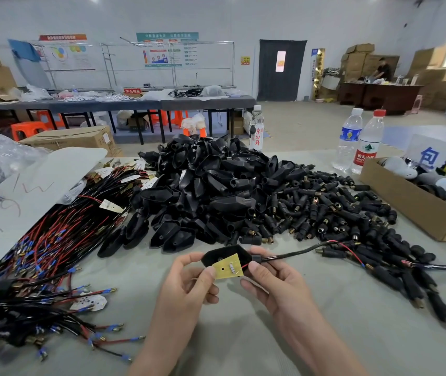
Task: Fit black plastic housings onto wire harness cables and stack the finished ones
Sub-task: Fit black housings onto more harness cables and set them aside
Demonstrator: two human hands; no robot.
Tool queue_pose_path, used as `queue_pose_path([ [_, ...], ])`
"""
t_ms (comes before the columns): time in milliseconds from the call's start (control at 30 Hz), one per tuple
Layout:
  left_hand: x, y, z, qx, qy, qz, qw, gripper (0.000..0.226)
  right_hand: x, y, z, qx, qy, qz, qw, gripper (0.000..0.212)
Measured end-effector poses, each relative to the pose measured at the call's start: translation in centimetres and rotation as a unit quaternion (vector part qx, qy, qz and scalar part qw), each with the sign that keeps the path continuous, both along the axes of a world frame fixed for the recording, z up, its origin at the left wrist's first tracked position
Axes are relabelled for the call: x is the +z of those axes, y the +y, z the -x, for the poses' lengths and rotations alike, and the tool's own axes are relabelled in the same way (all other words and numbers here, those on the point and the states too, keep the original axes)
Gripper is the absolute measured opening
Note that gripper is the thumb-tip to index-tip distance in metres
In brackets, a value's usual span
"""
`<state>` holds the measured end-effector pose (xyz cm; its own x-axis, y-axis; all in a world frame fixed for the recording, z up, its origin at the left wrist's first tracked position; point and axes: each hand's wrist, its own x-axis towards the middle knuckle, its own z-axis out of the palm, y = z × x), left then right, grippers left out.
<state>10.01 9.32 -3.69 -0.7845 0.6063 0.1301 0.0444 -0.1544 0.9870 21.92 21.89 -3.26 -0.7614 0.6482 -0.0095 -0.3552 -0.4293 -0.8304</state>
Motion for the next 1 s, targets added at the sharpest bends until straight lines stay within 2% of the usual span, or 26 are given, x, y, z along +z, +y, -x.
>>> queue_pose_path([
  [100,-0.09,-0.08,0.20,0.022,0.014,-0.004,1.000,0.022,-0.05,-0.02,0.04,0.002,-0.018,-0.013,1.000,0.044],
  [267,-0.38,-0.23,0.02,0.076,0.125,0.043,0.988,0.025,-0.11,-0.03,-0.06,-0.003,-0.045,-0.043,0.998,0.035],
  [467,-0.75,-0.33,0.09,0.098,0.143,0.057,0.983,0.016,0.00,-0.06,-0.21,0.006,-0.058,-0.063,0.996,0.031],
  [667,-0.75,-0.44,0.14,0.102,0.146,0.078,0.981,0.021,-0.07,-0.20,-0.14,0.021,-0.066,-0.055,0.996,0.038],
  [867,-0.58,-0.57,-0.27,0.128,0.242,0.111,0.955,0.013,0.07,-0.35,-0.26,0.036,-0.064,-0.047,0.996,0.025],
  [1000,-0.43,-0.50,-0.24,0.145,0.270,0.120,0.944,0.015,0.05,-0.65,-0.16,0.061,-0.056,-0.024,0.996,0.029],
])
